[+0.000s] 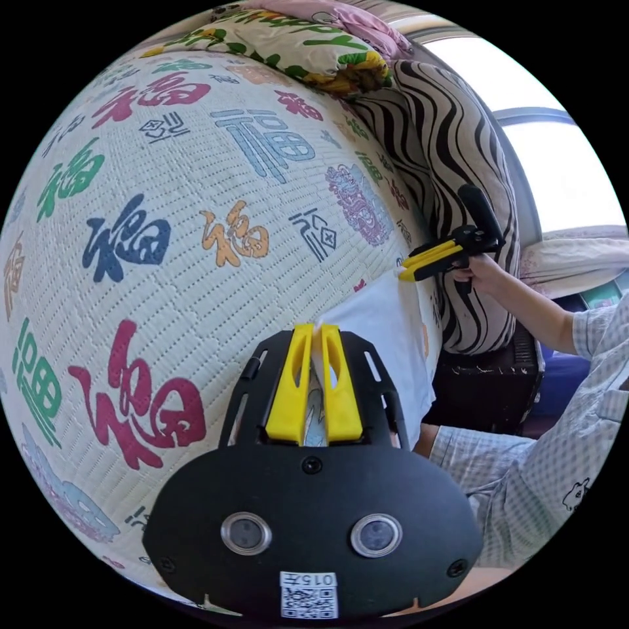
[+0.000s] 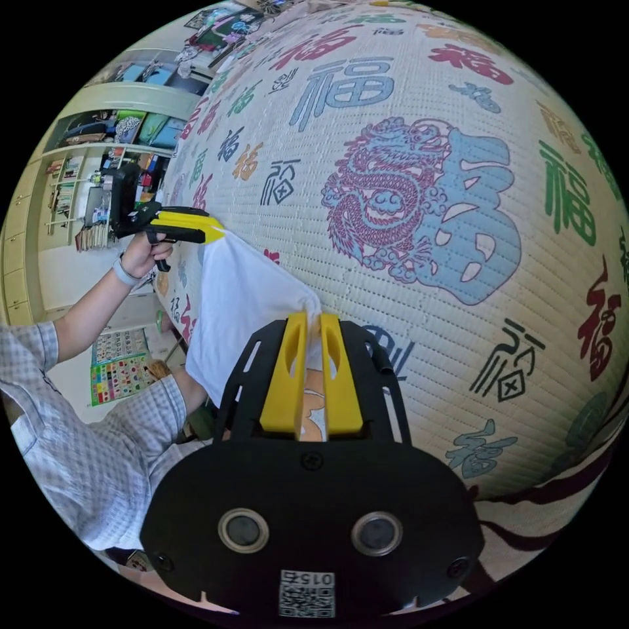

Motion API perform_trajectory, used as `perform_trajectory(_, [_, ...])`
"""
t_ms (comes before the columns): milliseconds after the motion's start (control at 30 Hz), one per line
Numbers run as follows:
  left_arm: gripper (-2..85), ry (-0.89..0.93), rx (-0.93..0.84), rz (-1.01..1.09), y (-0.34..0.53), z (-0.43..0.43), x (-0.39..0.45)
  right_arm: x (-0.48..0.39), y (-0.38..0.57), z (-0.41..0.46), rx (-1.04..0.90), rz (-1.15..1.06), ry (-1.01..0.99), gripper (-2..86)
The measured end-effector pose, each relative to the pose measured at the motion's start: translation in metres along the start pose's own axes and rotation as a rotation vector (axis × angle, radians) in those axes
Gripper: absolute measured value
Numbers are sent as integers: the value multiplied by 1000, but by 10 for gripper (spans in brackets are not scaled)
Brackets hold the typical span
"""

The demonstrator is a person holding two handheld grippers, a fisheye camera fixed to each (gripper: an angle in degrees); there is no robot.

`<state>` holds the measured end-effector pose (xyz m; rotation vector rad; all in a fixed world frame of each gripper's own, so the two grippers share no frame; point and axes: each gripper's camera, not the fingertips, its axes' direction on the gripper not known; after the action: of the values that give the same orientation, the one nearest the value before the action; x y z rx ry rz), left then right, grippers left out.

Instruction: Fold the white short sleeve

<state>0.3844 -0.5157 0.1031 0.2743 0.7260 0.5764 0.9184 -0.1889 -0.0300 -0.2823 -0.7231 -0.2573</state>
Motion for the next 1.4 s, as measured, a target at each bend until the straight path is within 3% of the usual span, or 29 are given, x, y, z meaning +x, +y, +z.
perform_trajectory(200, [9,-21,86,65,-28,-47,-6,-16,-13,-31,88,-69,118,39])
perform_trajectory(400, [8,-148,49,163,-49,-60,5,-26,-28,-44,107,-82,201,40])
perform_trajectory(667, [7,-157,166,328,36,-84,73,-75,35,-42,195,-210,188,40])
perform_trajectory(967, [5,-119,-40,366,144,-22,122,-119,111,38,21,-317,223,38])
perform_trajectory(1400, [7,-228,-159,316,179,29,145,-115,132,110,-126,-242,340,8])
